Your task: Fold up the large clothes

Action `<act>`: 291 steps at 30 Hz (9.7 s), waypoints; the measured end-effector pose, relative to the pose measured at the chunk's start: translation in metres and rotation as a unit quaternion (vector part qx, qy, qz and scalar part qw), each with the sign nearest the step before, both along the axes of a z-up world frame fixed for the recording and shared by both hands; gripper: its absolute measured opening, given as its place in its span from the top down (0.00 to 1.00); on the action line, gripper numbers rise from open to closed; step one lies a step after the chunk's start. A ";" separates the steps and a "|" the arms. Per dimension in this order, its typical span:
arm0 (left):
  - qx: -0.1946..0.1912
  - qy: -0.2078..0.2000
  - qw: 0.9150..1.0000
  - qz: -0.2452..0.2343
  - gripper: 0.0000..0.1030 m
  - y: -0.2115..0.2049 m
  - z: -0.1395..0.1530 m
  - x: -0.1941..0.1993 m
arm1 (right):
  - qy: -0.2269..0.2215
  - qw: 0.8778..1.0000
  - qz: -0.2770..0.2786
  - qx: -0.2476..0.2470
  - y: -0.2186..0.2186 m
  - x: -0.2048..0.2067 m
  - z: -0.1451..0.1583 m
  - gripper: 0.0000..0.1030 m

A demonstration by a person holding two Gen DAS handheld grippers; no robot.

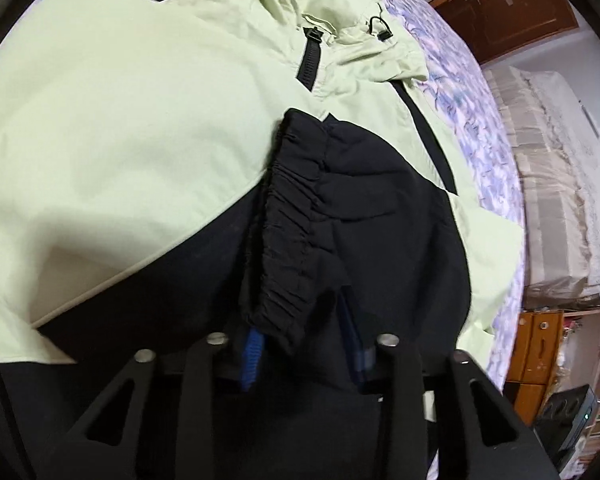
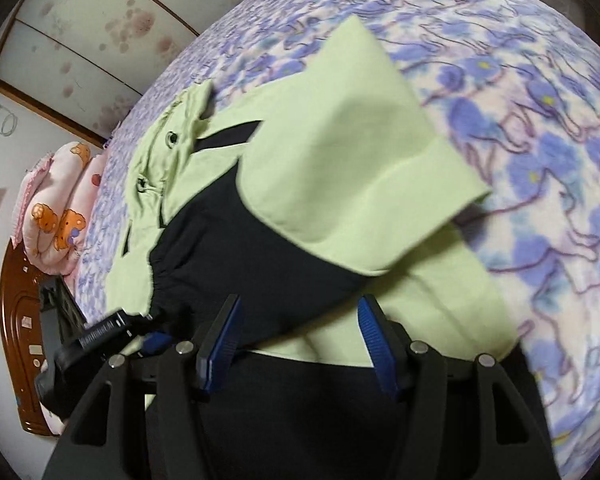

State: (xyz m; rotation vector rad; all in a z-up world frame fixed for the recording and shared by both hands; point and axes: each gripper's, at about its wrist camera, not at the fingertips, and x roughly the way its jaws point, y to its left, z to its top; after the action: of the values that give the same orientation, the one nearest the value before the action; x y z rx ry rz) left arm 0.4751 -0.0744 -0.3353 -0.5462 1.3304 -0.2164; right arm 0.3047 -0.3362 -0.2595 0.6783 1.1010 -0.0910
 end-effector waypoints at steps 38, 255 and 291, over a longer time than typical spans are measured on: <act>0.244 -0.068 0.951 0.176 0.91 0.092 0.029 0.046 | -0.009 0.998 0.037 0.042 -0.075 0.041 -0.044 0.80; 0.058 -0.037 0.998 -0.014 0.63 0.126 0.018 -0.001 | -0.046 0.978 0.161 0.123 0.098 0.090 -0.057 1.00; 0.099 -0.060 0.993 -0.024 0.63 0.132 0.074 0.156 | -0.167 0.973 0.158 -0.030 0.133 0.291 -0.020 0.98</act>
State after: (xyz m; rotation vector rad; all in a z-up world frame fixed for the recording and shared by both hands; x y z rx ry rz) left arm 0.6311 0.0579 -0.2617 -0.3283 1.2324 -0.1522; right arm 0.5960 -0.2028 -0.2797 0.4358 0.8634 0.2550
